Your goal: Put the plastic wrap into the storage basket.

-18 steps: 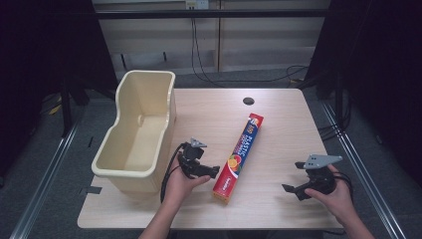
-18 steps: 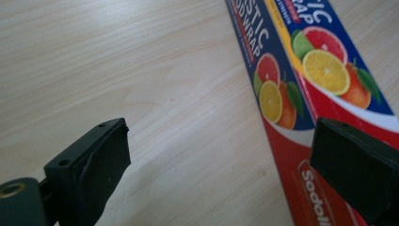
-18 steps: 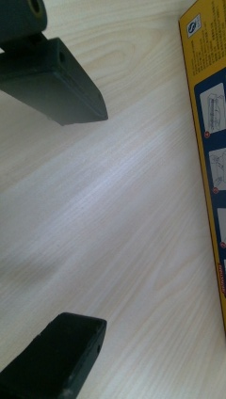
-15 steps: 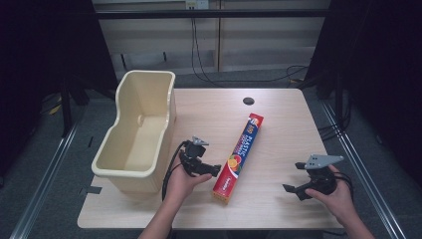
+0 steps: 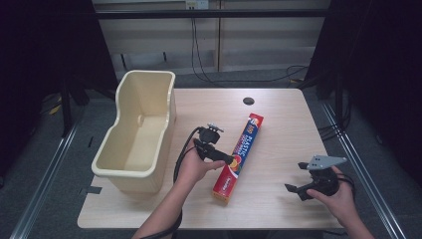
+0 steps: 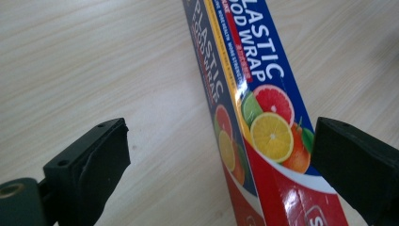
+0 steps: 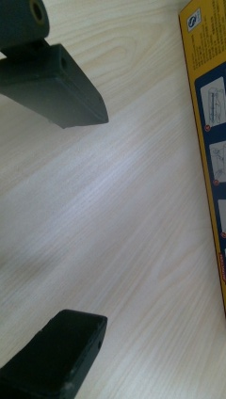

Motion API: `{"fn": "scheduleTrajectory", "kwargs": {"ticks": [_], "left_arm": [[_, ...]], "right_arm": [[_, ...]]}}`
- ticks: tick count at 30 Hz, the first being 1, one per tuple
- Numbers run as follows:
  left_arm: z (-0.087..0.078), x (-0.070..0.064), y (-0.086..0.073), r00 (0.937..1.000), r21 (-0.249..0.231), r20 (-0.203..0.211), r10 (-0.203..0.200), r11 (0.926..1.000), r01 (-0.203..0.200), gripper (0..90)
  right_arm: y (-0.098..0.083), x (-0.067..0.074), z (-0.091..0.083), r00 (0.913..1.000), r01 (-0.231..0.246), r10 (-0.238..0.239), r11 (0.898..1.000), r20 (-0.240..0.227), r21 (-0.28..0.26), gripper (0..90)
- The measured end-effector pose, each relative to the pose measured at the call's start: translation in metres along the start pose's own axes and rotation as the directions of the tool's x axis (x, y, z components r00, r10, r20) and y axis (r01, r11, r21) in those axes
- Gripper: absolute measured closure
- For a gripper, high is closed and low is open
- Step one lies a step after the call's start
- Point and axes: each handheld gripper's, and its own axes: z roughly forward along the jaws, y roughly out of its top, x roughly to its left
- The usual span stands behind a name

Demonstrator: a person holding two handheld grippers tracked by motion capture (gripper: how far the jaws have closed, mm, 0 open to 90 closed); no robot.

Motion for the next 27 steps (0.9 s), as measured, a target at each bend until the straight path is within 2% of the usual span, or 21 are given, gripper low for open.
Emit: {"fn": "scheduleTrajectory", "kwargs": {"ticks": [6,7,11,12,14,16,17,19,22,26,27], "left_arm": [[0.007,-0.004,0.017,0.9997,0.03,0.025,0.008,0.9995,-0.009,4.9],[0.01,-0.006,0.019,0.9996,0.032,0.028,-0.002,0.9995,0.001,4.9],[0.016,-0.011,0.029,0.9992,0.046,0.041,0.003,0.9989,-0.005,5.1],[0.018,-0.012,0.032,0.9989,0.052,0.044,0.015,0.9985,-0.017,5.2],[0.024,-0.014,0.036,0.999,0.072,0.043,0.013,0.9973,-0.016,5.4],[0.028,-0.015,0.038,0.9989,0.073,0.045,0.014,0.9972,-0.018,5.6],[0.03,-0.017,0.04,0.9992,0.076,0.04,0.003,0.9971,-0.006,5.7],[0.034,-0.018,0.042,0.9989,0.085,0.044,0.016,0.9962,-0.019,6.0],[0.039,-0.019,0.045,0.9994,0.084,0.035,-0.003,0.9964,0.0,6.0],[0.046,-0.016,0.048,0.9998,0.094,0.019,-0.004,0.9956,0.003,6.0],[0.047,-0.017,0.049,0.9997,0.092,0.015,-0.02,0.9956,0.019,6.0]], "right_arm": [[0.0,-0.001,0.0,0.9999,-0.011,0.011,1.0,-0.002,0.007,4.7],[0.0,-0.001,0.0,1.0,-0.01,0.01,1.0,0.0,0.007,4.5],[0.0,-0.001,0.0,0.9999,-0.014,0.014,1.0,-0.003,0.006,4.3],[0.0,-0.001,0.0,0.9999,-0.01,0.01,1.0,-0.009,0.0,4.2],[0.0,0.0,0.001,0.9999,-0.008,0.008,1.0,-0.014,0.005,4.4],[0.0,0.0,0.0,0.9999,-0.005,0.005,1.0,-0.012,0.003,4.4],[0.001,0.0,0.0,0.9999,-0.007,0.007,1.0,-0.007,0.001,4.3],[0.001,-0.001,-0.001,1.0,-0.007,0.007,1.0,-0.006,-0.007,4.3],[0.001,-0.001,-0.002,0.9999,-0.012,0.012,1.0,-0.005,-0.013,4.3],[0.001,-0.002,-0.003,0.9999,-0.014,0.014,1.0,0.003,-0.014,4.5],[0.001,-0.002,-0.003,0.9999,-0.014,0.014,1.0,0.003,-0.014,4.5]]}}
